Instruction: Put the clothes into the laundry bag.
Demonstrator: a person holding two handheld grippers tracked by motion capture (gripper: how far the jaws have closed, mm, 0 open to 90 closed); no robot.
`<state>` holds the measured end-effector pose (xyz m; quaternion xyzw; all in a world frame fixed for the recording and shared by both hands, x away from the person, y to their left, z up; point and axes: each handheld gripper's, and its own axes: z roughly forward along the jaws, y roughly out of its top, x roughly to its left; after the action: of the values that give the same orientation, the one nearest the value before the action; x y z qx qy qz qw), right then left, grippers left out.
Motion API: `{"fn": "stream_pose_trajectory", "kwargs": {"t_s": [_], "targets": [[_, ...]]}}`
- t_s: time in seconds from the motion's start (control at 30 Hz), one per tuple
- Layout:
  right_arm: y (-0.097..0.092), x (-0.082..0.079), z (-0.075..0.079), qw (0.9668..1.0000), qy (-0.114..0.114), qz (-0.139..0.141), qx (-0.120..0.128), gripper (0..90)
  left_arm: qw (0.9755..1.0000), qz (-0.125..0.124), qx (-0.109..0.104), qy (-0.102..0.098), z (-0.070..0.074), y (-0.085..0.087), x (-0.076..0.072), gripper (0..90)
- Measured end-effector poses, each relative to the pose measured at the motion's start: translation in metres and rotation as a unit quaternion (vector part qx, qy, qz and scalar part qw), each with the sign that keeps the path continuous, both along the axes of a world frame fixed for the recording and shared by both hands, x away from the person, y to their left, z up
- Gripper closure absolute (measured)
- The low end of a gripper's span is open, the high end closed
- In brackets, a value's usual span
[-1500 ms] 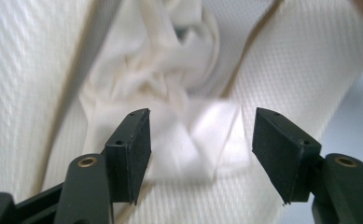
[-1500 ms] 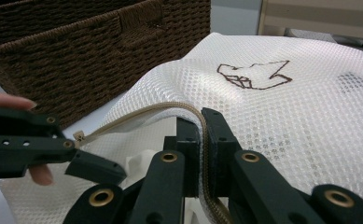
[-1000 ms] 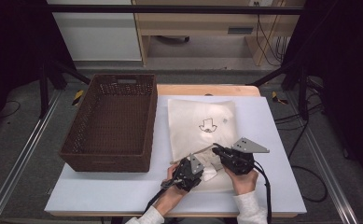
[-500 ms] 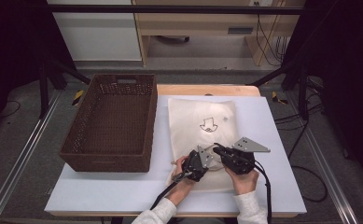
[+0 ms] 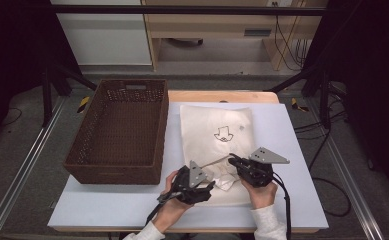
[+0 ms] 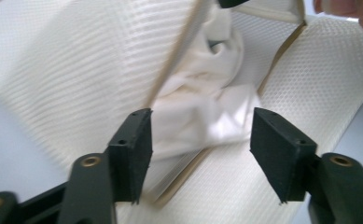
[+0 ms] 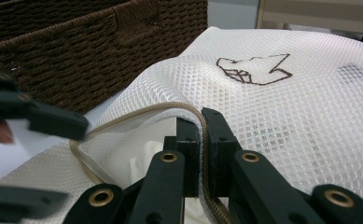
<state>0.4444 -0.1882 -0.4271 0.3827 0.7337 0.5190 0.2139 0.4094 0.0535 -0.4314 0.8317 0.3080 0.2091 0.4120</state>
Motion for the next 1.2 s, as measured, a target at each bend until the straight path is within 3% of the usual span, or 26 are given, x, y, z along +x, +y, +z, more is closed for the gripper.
{"fn": "stream_pose_trajectory", "kwargs": {"t_s": [0.17,0.27,0.43,0.53,0.67,0.73,0.93,1.2], "targets": [[-0.001,0.0,0.0,1.0,0.001,0.0,0.001,85.9,0.9993,0.033,0.016,0.009,-0.009,0.03,-0.004,34.2],[0.001,0.0,-0.001,1.0,0.005,0.001,-0.004,85.8,0.9986,0.04,0.012,0.031,-0.018,0.038,-0.003,35.0],[0.002,0.0,-0.002,0.9999,0.008,0.002,-0.009,84.7,0.9968,0.036,0.004,0.072,-0.04,0.041,-0.001,49.8],[0.003,0.0,-0.003,0.9999,0.011,0.004,-0.013,83.6,0.9961,0.03,0.005,0.083,-0.048,0.041,-0.001,56.6],[0.006,0.0,-0.005,0.9998,0.012,0.005,-0.018,79.7,0.9965,0.021,0.001,0.081,-0.051,0.042,-0.002,68.3],[0.007,-0.001,-0.005,0.9998,0.01,0.006,-0.018,72.4,0.9963,0.02,-0.003,0.083,-0.052,0.042,-0.002,73.9],[0.013,-0.012,0.002,0.9995,-0.01,0.009,-0.028,50.5,0.9969,0.019,-0.011,0.076,-0.055,0.044,-0.003,77.0],[0.02,-0.041,0.009,0.9981,-0.024,0.0,-0.057,47.8,0.9975,0.022,-0.009,0.066,-0.056,0.043,-0.004,77.6]]}}
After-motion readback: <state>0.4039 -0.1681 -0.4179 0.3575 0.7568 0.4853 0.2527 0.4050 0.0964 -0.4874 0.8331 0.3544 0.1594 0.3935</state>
